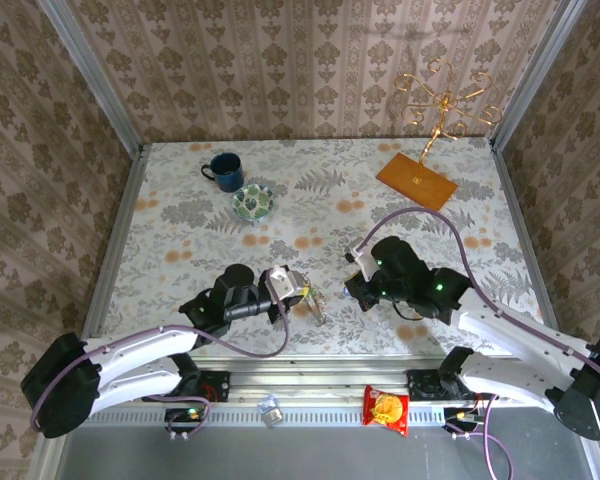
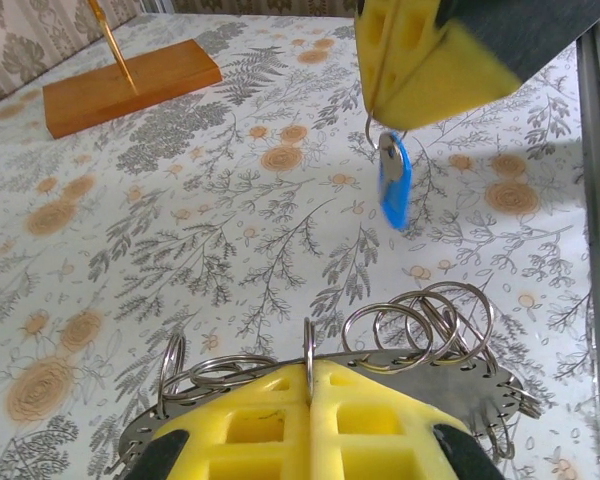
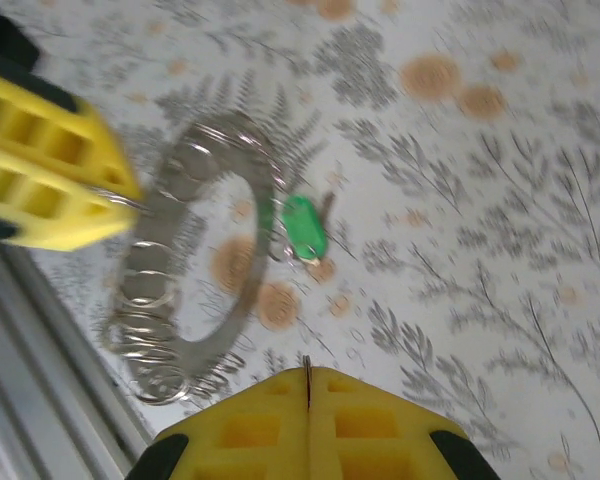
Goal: Put the keys on the keyring
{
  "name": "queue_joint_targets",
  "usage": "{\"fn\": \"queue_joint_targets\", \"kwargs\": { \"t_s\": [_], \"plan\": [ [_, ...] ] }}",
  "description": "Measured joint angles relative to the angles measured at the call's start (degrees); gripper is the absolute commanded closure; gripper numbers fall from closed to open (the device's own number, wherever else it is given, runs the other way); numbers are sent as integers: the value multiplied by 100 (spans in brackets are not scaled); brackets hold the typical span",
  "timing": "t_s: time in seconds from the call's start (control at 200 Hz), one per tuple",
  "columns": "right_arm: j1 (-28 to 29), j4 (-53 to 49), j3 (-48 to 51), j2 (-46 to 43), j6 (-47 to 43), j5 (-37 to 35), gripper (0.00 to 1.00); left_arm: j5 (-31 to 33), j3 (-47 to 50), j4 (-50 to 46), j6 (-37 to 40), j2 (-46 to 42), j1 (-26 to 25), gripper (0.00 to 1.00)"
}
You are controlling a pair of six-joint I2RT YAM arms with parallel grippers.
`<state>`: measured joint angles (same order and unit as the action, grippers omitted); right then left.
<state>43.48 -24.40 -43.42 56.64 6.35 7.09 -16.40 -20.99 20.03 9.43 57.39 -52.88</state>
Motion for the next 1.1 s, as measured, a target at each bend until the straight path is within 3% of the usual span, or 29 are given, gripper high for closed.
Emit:
{"fn": "queue_joint_targets", "kwargs": {
  "t_s": [0.395, 1.1],
  "plan": [
    [7, 306, 0, 155, -739, 748, 100, 81, -225, -479, -398, -286, -90, 100],
    [446, 503, -457, 892, -1875, 802, 100, 9, -289, -811, -568, -195, -116, 100]
  ]
}}
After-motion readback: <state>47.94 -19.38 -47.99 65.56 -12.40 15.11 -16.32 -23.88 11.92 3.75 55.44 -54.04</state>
